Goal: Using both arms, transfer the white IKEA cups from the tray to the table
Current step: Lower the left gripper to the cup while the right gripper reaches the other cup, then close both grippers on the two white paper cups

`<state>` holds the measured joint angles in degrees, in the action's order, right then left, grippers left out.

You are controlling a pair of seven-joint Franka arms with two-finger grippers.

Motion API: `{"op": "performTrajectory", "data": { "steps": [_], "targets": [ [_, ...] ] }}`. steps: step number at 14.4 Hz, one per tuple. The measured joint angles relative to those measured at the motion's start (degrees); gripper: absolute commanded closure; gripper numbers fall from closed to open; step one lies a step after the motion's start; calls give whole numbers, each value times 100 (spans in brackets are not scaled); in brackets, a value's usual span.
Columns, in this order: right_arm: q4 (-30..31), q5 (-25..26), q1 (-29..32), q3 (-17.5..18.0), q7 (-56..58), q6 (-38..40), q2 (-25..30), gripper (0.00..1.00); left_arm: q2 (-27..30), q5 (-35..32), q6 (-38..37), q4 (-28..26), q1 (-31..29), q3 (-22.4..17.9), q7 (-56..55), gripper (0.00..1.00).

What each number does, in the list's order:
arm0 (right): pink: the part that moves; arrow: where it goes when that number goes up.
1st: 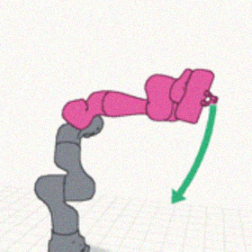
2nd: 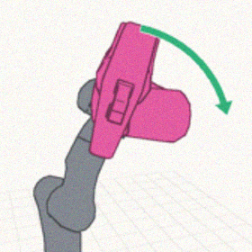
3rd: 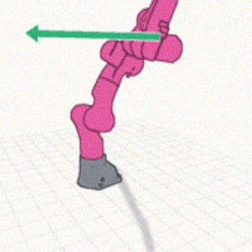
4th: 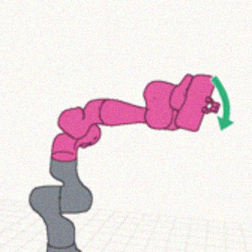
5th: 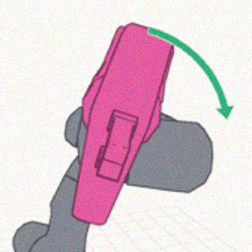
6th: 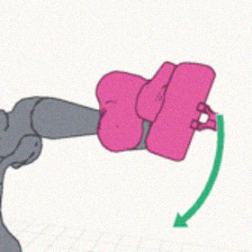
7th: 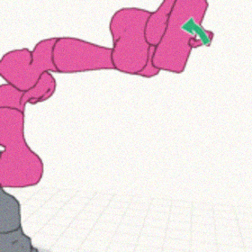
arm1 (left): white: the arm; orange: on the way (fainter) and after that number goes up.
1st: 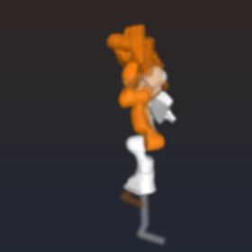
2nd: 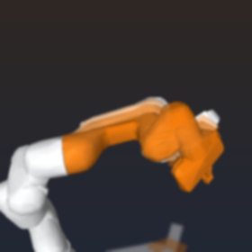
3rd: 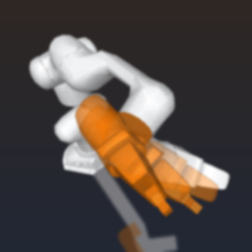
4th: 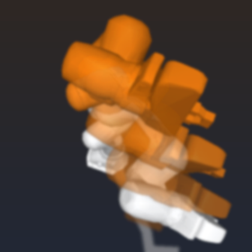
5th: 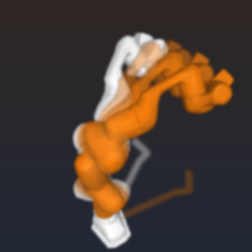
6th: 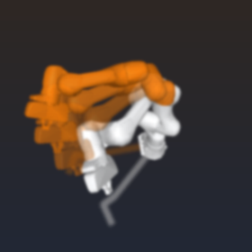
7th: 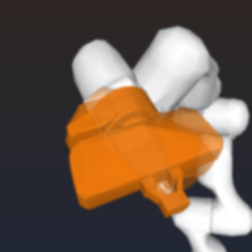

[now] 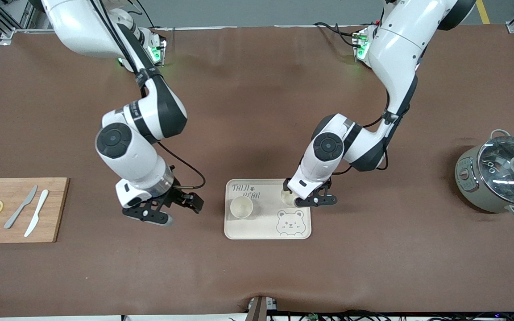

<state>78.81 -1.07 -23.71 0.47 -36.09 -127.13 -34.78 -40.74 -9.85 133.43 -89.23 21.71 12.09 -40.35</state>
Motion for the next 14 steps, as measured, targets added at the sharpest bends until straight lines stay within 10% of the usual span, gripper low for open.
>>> {"op": "performTrajectory", "data": {
  "steps": [14],
  "targets": [
    [-149, 207, -549, -14, -83, -646, -879, 0, -111, -111, 5, -21, 0, -16, -24, 0]
  ]
}}
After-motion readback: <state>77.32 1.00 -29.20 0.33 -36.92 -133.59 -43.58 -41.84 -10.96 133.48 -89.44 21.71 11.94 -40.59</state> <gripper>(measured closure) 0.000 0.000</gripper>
